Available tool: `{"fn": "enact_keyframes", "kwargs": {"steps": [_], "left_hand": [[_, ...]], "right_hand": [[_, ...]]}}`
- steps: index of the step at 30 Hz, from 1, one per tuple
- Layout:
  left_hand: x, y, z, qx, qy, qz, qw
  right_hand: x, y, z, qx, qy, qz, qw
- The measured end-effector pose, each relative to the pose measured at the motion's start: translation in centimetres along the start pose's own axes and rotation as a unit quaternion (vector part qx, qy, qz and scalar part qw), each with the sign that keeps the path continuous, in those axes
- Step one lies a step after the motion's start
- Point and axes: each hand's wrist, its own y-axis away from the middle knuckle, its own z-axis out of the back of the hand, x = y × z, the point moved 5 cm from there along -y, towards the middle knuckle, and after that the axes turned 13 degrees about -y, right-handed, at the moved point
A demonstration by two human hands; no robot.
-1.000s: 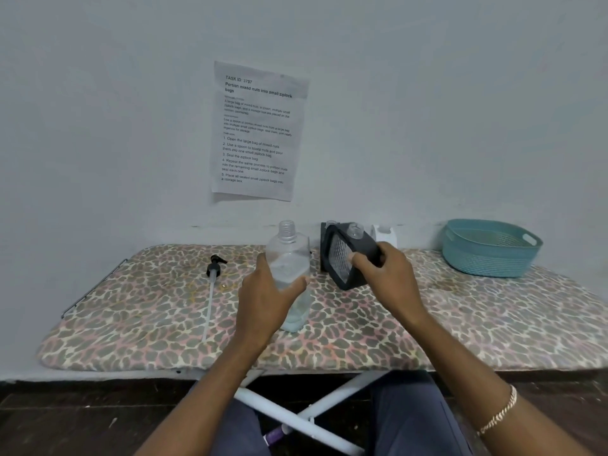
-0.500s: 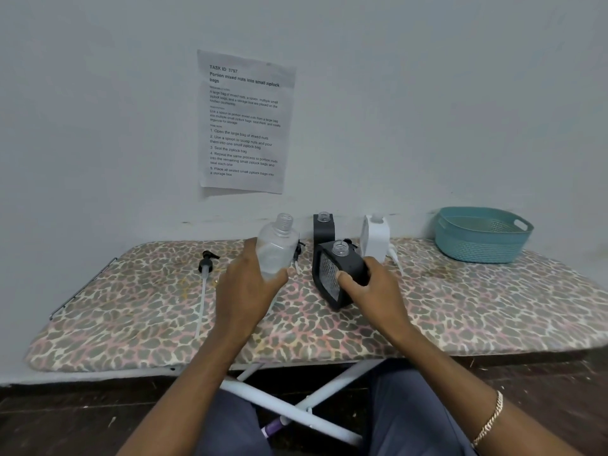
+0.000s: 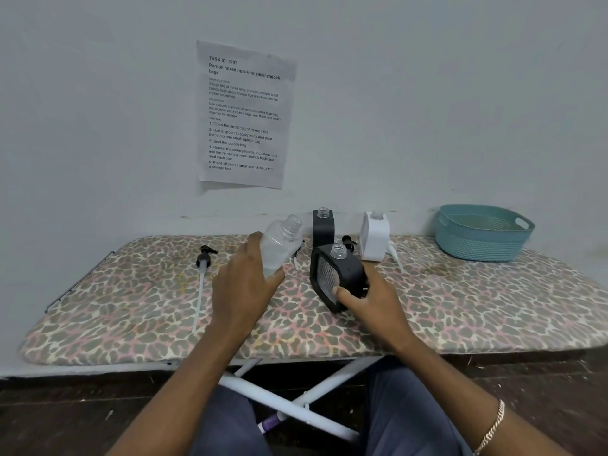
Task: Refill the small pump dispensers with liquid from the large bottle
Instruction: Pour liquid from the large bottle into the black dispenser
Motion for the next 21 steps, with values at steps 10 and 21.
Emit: {"fn": "enact_keyframes", "kwargs": {"steps": [10, 21], "left_hand": [[-0.7, 0.4, -0.7, -0.017, -0.072, -0.051, 0.996], [-1.3, 0.8, -0.8, -0.038, -0.121, -0.073, 0.989]], "right_hand": [[-0.5, 0.7, 0.2, -0.006, -0.004, 0.014, 1.0], [-0.2, 1.2, -0.4, -0.001, -0.024, 0.04, 0.999]]}}
